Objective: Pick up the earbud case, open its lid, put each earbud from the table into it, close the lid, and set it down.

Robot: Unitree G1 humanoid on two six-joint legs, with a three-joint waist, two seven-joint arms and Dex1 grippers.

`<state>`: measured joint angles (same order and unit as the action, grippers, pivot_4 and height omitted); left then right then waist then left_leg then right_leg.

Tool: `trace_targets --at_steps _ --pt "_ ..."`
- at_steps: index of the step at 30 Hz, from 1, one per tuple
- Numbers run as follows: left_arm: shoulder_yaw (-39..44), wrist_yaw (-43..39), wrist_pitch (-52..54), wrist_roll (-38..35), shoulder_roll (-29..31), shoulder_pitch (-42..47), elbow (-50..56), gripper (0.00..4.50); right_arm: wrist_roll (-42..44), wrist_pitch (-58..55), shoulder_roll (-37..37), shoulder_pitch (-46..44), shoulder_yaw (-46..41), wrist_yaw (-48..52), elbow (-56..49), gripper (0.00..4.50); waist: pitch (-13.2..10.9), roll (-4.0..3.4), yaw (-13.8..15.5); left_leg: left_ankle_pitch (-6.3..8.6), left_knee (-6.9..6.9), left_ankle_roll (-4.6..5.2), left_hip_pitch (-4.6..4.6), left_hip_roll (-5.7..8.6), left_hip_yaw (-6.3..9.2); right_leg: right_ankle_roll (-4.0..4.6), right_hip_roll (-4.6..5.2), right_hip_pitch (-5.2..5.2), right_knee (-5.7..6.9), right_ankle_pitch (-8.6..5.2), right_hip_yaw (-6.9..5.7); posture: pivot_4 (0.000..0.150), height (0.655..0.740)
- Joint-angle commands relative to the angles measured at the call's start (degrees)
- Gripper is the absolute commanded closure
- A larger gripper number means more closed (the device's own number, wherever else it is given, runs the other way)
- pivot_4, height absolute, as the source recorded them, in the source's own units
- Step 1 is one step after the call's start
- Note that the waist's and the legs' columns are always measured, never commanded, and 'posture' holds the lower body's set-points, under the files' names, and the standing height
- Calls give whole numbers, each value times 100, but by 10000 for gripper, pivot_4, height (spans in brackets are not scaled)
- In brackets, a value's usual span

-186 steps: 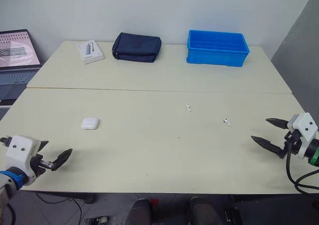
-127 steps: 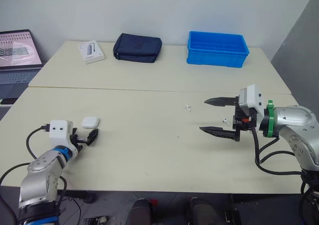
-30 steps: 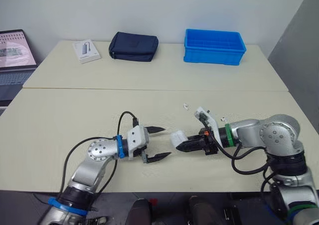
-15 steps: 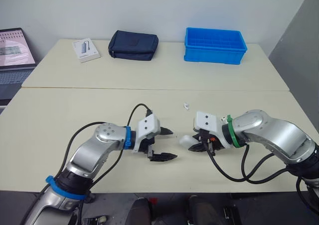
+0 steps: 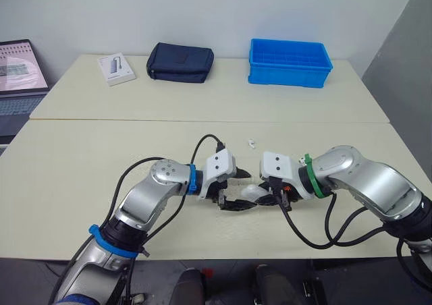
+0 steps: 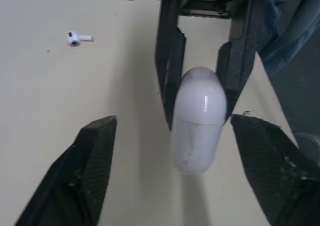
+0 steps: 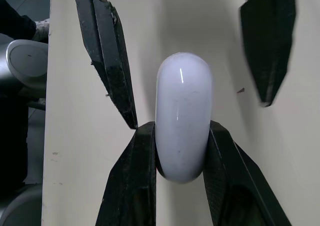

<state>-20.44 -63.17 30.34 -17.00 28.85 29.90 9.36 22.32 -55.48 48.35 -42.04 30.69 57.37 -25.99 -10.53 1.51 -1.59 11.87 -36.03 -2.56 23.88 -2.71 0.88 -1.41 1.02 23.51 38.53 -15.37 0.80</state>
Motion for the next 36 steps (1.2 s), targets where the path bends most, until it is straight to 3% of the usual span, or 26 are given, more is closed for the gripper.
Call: trace_targets --at_steps 1,7,20,29,33,36 --pt "-33 -96 43 -74 -25 113 110 19016 -64 43 -46 -119 -119 92 -122 36545 0 0 0 0 -2 0 -1 0 1 0 0 1 5 0 0 1500 7376" --pt "-73 -190 94 -49 25 112 150 37128 -162 93 -88 -95 -138 149 -139 36563 0 0 -2 0 -8 0 -7 0 3 2 0 2 26 -1 -1 1500 7376" --pt "-109 -288 86 -18 76 45 215 37201 -359 308 -118 -6 -146 370 -186 36566 0 0 -2 0 -10 0 -7 1 3 2 0 3 28 -1 -1 1500 7376" --pt "36 -304 179 -114 219 -196 201 37202 -448 503 412 170 -432 619 -200 5431 0 0 -2 0 -10 0 -7 0 3 2 0 3 30 -1 -1 1500 7376" --pt "336 -244 207 -450 128 -491 192 37202 -647 1200 649 298 -794 628 -100 4959 0 0 -2 0 -10 0 -8 0 1 2 1 3 30 -1 1 1500 7376" --pt "693 -191 -159 -821 -203 -884 120 37202 -500 1959 411 510 -1313 569 -102 4959 0 1 -1 0 -10 0 -9 0 3 2 1 3 31 -1 -1 1500 7376"
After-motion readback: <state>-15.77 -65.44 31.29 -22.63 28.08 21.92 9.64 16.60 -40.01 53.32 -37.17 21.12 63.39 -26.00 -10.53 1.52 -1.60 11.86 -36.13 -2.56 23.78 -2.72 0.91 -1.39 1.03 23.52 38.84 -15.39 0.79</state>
